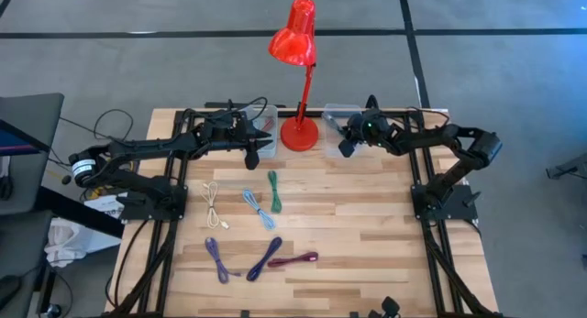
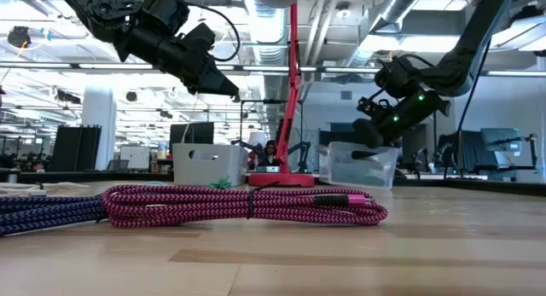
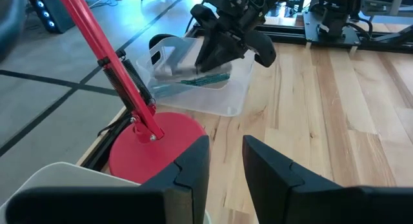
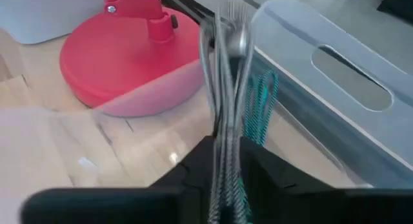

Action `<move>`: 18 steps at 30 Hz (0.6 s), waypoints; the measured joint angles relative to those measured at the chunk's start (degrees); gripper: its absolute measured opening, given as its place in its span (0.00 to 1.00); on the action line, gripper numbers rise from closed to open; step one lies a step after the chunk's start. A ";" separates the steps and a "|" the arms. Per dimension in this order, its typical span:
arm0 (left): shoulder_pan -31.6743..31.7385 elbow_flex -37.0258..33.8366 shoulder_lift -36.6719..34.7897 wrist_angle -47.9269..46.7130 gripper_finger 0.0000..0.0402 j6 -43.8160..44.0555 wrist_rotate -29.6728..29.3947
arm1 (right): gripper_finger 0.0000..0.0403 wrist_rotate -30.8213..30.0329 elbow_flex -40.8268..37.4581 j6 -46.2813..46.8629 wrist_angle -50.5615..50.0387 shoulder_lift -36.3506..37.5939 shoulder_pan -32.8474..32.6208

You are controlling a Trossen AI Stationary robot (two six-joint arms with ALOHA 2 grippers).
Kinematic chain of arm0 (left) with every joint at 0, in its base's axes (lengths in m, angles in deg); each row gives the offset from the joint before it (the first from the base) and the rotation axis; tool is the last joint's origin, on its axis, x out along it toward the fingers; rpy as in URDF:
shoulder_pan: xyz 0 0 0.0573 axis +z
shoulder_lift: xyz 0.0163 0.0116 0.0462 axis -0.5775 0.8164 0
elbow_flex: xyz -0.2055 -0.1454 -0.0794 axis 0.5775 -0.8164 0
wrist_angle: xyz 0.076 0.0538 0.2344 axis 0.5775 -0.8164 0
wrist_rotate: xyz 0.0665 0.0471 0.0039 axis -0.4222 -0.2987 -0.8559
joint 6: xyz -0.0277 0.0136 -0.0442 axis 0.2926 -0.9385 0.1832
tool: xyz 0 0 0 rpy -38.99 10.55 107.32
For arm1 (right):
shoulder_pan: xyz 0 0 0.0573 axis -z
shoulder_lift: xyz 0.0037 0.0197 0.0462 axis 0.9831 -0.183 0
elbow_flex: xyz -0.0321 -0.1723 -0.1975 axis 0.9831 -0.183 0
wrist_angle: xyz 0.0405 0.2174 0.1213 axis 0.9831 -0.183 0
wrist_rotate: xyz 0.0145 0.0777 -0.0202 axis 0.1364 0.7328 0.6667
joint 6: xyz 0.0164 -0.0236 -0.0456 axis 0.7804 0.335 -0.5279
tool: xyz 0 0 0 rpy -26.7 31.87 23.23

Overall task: Pick & Place USB Port
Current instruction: Put the black and white charger cable into the transparent bin, then put the black and pink charger cable into the transparent bin

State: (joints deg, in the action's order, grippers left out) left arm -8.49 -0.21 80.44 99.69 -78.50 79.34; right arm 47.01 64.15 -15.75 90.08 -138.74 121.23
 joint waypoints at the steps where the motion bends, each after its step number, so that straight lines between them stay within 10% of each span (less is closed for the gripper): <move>1: 0.00 0.00 0.00 0.00 0.24 0.00 0.00 | 0.20 -0.04 -0.02 0.24 0.34 -0.02 -0.08; 18: 0.02 0.00 0.00 -0.02 0.24 0.00 0.02 | 0.26 0.90 0.02 1.20 0.61 11.88 -3.51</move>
State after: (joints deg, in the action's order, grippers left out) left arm -8.47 -0.21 80.44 99.67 -78.50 79.36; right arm 47.91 64.18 -14.55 90.69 -126.86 117.72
